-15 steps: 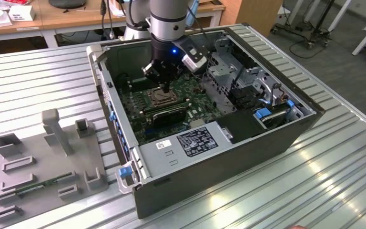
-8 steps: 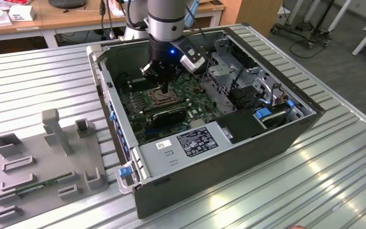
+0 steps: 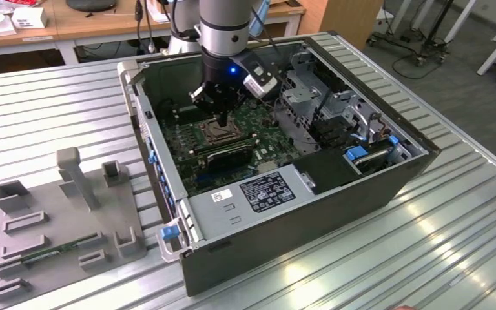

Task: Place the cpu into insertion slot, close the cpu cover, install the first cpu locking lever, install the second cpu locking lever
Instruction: 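Install the second cpu locking lever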

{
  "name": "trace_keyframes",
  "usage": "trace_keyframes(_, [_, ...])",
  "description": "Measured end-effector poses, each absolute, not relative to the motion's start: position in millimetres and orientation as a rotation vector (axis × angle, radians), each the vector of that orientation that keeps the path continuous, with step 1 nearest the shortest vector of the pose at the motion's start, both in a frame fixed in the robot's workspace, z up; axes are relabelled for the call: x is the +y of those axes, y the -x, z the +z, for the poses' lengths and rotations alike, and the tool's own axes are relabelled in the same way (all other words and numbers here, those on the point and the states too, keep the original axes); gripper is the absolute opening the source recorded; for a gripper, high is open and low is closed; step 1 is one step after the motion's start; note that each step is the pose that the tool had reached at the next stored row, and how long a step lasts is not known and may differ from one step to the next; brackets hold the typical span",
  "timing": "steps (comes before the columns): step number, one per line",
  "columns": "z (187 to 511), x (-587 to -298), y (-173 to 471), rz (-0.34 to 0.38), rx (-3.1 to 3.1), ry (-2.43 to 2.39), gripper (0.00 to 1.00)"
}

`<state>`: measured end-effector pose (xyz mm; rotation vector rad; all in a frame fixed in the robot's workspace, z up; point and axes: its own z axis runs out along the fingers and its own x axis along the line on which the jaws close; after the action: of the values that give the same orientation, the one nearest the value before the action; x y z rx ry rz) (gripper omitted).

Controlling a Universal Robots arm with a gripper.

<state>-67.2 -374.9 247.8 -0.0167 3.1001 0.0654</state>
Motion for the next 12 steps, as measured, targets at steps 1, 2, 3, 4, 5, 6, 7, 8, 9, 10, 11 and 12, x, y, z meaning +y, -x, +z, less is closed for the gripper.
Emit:
trace_keyframes(1, [247.7,-375.1,67.4,0.066,3.1,0.016,0.11])
trace_keyframes(2, [247.7,-375.3,67.7,0.065,3.1,0.017,0.11])
trace_keyframes(3, [247.6,-375.5,68.0,0.065,3.1,0.017,0.11])
trace_keyframes(4, [247.5,-375.8,68.3,0.066,3.1,0.017,0.11])
trace_keyframes(5, [247.4,-376.2,68.8,0.065,3.1,0.017,0.11])
trace_keyframes(6, [247.3,-376.4,69.3,0.065,3.1,0.017,0.11])
trace_keyframes(7, [247.0,-376.4,70.0,0.066,3.1,0.017,0.11])
trace_keyframes(8, [246.7,-376.5,71.0,0.066,3.1,0.017,0.11])
trace_keyframes(9, [246.5,-376.5,72.0,0.066,3.1,0.017,0.11])
trace_keyframes(10, [246.1,-376.6,73.3,0.065,3.1,0.017,0.11])
trace_keyframes(11, [245.6,-376.6,74.9,0.065,3.1,0.017,0.11])
trace_keyframes(12, [245.0,-376.6,76.6,0.065,3.1,0.017,0.11])
